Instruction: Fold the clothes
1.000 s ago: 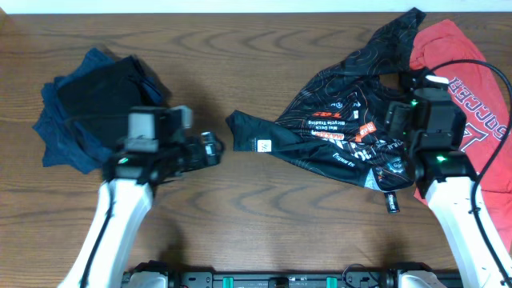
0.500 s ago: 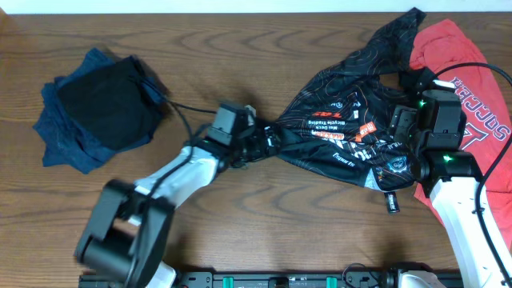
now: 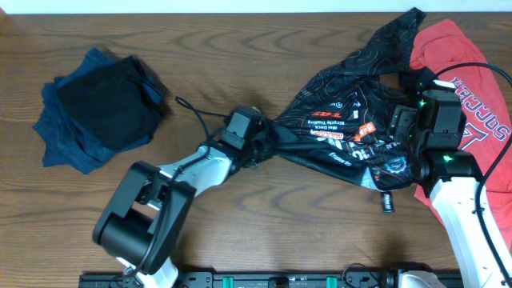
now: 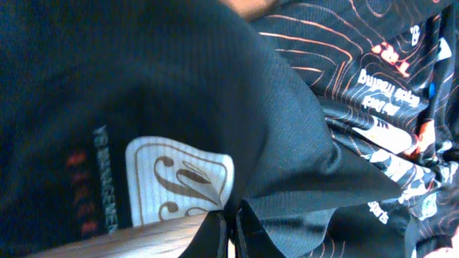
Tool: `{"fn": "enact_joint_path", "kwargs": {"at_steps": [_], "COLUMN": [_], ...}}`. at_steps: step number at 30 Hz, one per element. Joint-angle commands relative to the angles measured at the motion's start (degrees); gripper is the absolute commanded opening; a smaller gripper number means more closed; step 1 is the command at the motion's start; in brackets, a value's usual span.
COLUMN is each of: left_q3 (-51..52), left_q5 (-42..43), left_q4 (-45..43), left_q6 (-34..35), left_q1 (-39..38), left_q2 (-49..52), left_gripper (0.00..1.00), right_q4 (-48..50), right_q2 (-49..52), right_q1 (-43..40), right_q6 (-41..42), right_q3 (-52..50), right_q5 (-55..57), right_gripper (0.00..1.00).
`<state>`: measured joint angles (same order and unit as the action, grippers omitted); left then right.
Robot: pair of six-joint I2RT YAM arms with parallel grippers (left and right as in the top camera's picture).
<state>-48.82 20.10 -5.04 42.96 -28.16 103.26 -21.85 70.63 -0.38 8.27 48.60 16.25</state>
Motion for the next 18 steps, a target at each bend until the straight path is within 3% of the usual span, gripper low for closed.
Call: {"fn": "enact_joint_path", "kwargs": {"at_steps": [1, 7, 10, 12, 14, 16, 17, 18], "left_q3": [-1.3, -8.1, -15.1, -18.2, -19.8, -20.1, -20.1, -20.0], "left_q5": [-4.0, -12.3, -13.2, -13.0, -13.0, -12.1, -10.9, -9.0], "left_q4": [2.8, 7.8, 9.8, 12.0, 15.2, 19.1, 22.2, 25.6], "left_q6": [-8.3, -19.6, -21.3, -21.3, -21.3, -21.3, -21.3, -21.3], "left_q1": [4.2, 15.2, 21.7, 24.5, 26.4, 27.3, 27.5, 27.5], "left_q2": [-5.6, -13.0, -12.9, -12.7, -12.7, -12.7, -12.7, -12.7], "left_gripper": [0.06, 0.06, 0.06, 0.25, 0.31, 0.87, 0.98, 0.98], "right_q4": [0.0, 0.0, 0.0, -0.1, 0.0, 0.0, 0.0, 0.0], "right_q2": [-0.7, -0.7, -0.7, -0.7, -0.7, -0.7, -0.7, -0.7], "right_q1": [-0.4, -0.4, -0.4, -0.4, -0.4, -0.4, -0.4, -0.4], "right_q6": [-0.2, -0.2, -0.2, -0.2, -0.2, -0.2, -0.2, -0.2], "right_q3": [0.3, 0.3, 0.3, 0.3, 0.3, 0.3, 0.3, 0.3], "right_q5": [-0.2, -0.2, -0.2, -0.2, -0.2, -0.2, -0.2, -0.2], "right_gripper": [0.81, 0.81, 0.81, 0.81, 0.81, 0.81, 0.81, 0.81]}}
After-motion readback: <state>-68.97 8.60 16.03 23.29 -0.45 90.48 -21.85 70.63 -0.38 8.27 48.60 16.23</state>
